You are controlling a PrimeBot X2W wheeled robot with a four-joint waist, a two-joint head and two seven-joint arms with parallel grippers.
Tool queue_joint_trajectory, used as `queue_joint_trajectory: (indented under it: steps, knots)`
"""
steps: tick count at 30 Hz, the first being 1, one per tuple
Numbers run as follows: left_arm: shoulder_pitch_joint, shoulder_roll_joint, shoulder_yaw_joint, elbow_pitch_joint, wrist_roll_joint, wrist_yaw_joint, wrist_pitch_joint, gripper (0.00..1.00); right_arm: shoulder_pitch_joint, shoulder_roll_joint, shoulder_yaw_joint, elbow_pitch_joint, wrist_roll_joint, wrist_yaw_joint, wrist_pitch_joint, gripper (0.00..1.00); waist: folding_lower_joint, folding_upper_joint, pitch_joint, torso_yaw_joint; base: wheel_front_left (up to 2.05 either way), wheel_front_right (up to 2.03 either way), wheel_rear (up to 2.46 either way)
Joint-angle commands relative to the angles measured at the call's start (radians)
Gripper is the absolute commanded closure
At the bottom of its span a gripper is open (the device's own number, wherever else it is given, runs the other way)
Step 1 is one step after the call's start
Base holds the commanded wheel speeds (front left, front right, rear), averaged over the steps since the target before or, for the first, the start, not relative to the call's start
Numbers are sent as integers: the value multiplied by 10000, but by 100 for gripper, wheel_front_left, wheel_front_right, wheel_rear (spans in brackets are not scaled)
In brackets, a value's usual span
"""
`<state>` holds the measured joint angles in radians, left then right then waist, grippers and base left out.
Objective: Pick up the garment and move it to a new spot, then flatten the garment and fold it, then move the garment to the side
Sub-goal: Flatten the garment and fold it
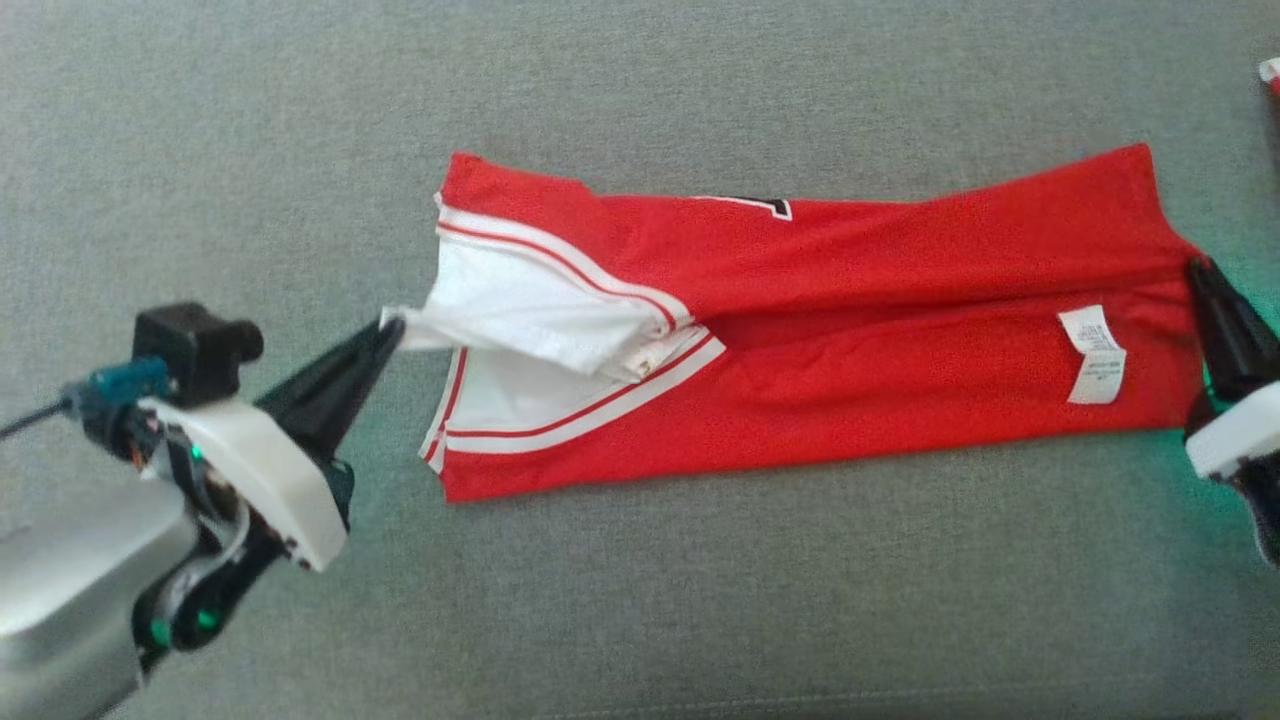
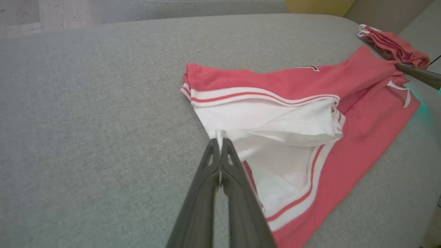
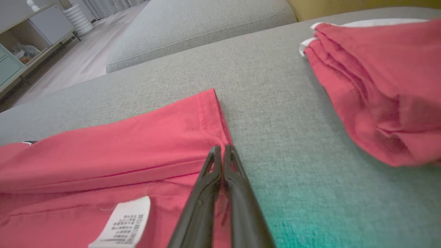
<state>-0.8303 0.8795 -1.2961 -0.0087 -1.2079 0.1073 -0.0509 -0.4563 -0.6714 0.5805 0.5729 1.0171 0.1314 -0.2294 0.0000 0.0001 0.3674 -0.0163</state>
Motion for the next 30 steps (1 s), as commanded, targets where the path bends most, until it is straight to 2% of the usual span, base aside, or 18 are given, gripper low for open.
queue_joint_trajectory:
  steps: [1, 3, 4, 5, 6, 7, 10, 13, 15, 16, 18, 21, 24, 26, 30]
  knots:
    - [83, 481, 397, -180, -101, 121, -174, 100, 422, -223, -109, -147, -98, -7, -136, 100, 0, -1, -28, -28, 0, 0, 0]
    - [340, 328, 379, -171, -182, 179, -302, 100, 588, -65, -223, -145, -163, -7, -100, 100, 0, -1, -52, -49, 0, 0, 0]
    - [453, 227, 380, -135, -226, 238, -419, 100, 656, 25, -297, -124, -203, -7, -94, 82, 0, -1, -76, -54, 0, 0, 0]
    - [553, 118, 392, -76, -239, 295, -576, 77, 719, 124, -413, -67, -233, -7, -101, 16, 0, -1, -111, -55, 0, 0, 0]
    - [650, -10, 422, 9, -235, 368, -784, 14, 772, 233, -597, 22, -275, -7, -130, 0, 0, -1, -160, -48, 0, 0, 0]
    - [750, -169, 470, 116, -207, 484, -1048, 0, 844, 356, -792, 84, -322, -7, -166, 0, 0, -1, -223, -32, 0, 0, 0]
    - [1094, -768, 654, 518, 150, 1043, -1791, 0, 1241, 804, -1490, 133, -565, -7, -270, 0, 0, -1, -484, 31, 0, 0, 0]
    - [1751, -1547, 1279, 904, 576, 1803, -2082, 0, 1791, 1401, -2588, -24, -1286, -7, -313, 0, 0, -1, -790, 78, 0, 0, 0]
    - [2346, -2193, 2340, 863, 1345, 2313, -2099, 0, 2226, 1979, -3716, -407, -1993, -7, -317, 0, 0, -1, -948, 129, 0, 0, 0]
    - [3156, -2861, 3463, 741, 2542, 2844, -2103, 0, 2666, 2694, -4840, -774, -2621, -7, -319, 0, 0, -1, -1099, 198, 0, 0, 0]
    - [4085, -3605, 4375, 528, 3650, 3126, -2105, 0, 2972, 3300, -5546, -997, -3286, -7, -320, 0, 0, -1, -1263, 284, 0, 0, 0]
    - [5279, -4624, 5404, 183, 5225, 3257, -2106, 0, 3078, 3922, -6260, -1053, -3931, -7, -321, 0, 0, -1, -1416, 486, 0, 0, 0]
    - [6186, -5588, 6329, -173, 6536, 3262, -2107, 0, 2846, 4132, -6782, -701, -4311, -7, -322, 0, 0, -1, -1435, 736, 0, 0, 0]
    - [6647, -6124, 6799, -371, 7269, 3098, -2107, 0, 2600, 4203, -7121, -353, -4534, -7, -322, 0, 0, -1, -1404, 924, 0, 0, 0]
    - [7195, -6729, 7368, -479, 8565, 2606, -2107, 0, 2065, 4270, -7608, 542, -4991, -7, -187, 0, 0, -1, -1317, 1217, 0, 0, 0]
